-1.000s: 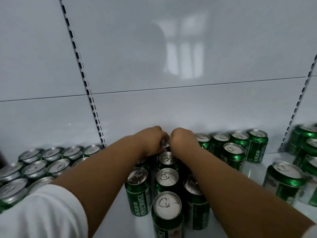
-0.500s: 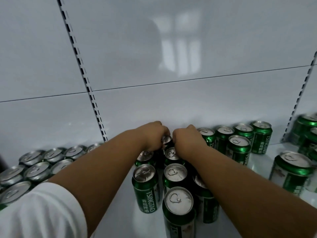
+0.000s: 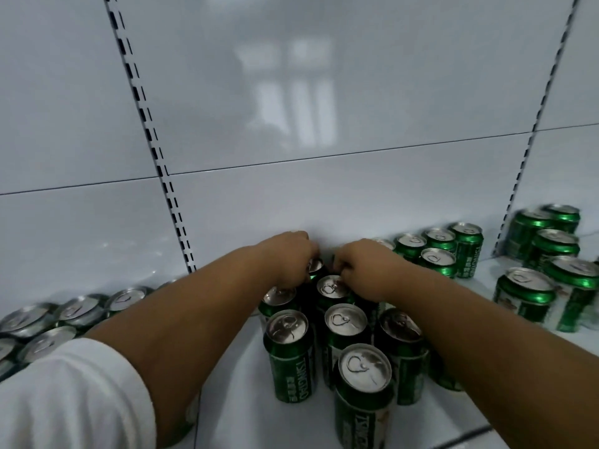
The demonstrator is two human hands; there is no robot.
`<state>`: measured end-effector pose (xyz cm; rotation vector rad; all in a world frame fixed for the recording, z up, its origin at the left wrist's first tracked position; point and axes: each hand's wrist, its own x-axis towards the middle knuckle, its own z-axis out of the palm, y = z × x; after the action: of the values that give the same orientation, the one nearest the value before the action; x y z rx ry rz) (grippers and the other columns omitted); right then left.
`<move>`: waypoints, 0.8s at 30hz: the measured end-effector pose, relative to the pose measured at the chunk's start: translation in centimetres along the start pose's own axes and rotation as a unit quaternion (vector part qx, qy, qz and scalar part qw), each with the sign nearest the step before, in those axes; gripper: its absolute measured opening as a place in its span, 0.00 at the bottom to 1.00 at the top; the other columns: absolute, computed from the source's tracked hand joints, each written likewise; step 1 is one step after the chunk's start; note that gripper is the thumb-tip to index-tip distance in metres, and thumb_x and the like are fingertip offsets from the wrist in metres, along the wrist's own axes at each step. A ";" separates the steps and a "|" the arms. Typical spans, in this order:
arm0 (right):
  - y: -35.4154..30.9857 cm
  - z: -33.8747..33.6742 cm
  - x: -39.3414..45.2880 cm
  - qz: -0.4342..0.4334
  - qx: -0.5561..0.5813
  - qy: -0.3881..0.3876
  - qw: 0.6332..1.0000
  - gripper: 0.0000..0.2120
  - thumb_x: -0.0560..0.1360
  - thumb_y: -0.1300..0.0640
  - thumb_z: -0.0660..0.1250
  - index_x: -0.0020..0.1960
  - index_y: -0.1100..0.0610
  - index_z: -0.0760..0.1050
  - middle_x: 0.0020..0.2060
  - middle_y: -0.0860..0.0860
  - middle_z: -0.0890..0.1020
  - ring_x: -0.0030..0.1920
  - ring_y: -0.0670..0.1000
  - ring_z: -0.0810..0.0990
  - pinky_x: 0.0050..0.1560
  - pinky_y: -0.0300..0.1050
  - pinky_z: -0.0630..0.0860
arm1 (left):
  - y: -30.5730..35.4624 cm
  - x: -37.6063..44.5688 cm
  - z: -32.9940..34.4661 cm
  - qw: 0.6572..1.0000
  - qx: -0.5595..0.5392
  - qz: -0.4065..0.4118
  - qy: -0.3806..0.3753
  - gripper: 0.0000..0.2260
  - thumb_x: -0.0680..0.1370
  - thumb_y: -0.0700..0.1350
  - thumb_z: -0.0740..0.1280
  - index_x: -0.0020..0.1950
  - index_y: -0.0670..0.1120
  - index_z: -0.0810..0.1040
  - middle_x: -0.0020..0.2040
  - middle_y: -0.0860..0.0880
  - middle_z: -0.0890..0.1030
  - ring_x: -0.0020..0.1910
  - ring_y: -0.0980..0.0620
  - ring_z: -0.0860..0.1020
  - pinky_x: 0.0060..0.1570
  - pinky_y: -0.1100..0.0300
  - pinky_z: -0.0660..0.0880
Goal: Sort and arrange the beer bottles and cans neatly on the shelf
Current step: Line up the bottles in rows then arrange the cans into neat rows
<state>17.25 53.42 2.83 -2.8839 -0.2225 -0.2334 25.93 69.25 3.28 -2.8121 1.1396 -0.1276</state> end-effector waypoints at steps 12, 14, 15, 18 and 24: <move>0.2 -0.2 -2.6 0.016 0.078 -0.011 0.997 0.10 0.75 0.46 0.70 0.54 0.47 0.79 0.42 0.40 0.77 0.43 0.42 0.75 0.40 0.37 0.68 | -0.6 -0.6 0.5 1.000 0.022 -0.001 0.012 0.22 0.75 0.55 0.69 0.67 0.49 0.73 0.59 0.46 0.74 0.59 0.44 0.73 0.59 0.48 0.73; 0.2 -0.2 -2.7 0.024 0.086 -0.015 0.996 0.10 0.74 0.48 0.71 0.54 0.47 0.80 0.43 0.40 0.77 0.44 0.42 0.76 0.42 0.38 0.69 | -0.6 -0.9 0.1 1.000 0.021 -0.001 0.016 0.22 0.75 0.55 0.69 0.67 0.50 0.73 0.60 0.46 0.74 0.60 0.45 0.73 0.59 0.49 0.73; 0.3 -0.3 -2.8 0.027 0.092 -0.018 0.995 0.09 0.74 0.49 0.71 0.54 0.47 0.80 0.43 0.40 0.78 0.45 0.43 0.76 0.43 0.38 0.70 | -0.4 -1.1 -0.1 0.999 0.015 0.006 0.030 0.21 0.75 0.54 0.69 0.67 0.51 0.73 0.60 0.47 0.74 0.60 0.45 0.73 0.59 0.50 0.72; 0.5 -0.7 -3.0 0.023 0.112 -0.030 0.993 0.10 0.73 0.52 0.71 0.55 0.47 0.79 0.45 0.40 0.78 0.47 0.44 0.77 0.46 0.40 0.72 | 0.7 -1.9 -1.2 0.995 -0.066 0.051 0.046 0.17 0.75 0.48 0.69 0.64 0.52 0.77 0.56 0.51 0.76 0.58 0.49 0.74 0.58 0.53 0.72; 1.0 -0.2 -3.3 0.029 0.112 0.005 0.993 0.12 0.70 0.56 0.75 0.52 0.52 0.81 0.49 0.48 0.81 0.50 0.50 0.79 0.53 0.48 0.77 | 3.9 -2.6 -2.3 0.992 -0.073 0.093 -0.046 0.16 0.73 0.51 0.72 0.57 0.48 0.76 0.51 0.49 0.79 0.49 0.49 0.78 0.51 0.51 0.77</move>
<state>14.14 52.01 2.25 -2.6614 -0.1512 -0.1977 21.07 68.14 5.00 -2.7799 1.4346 0.1025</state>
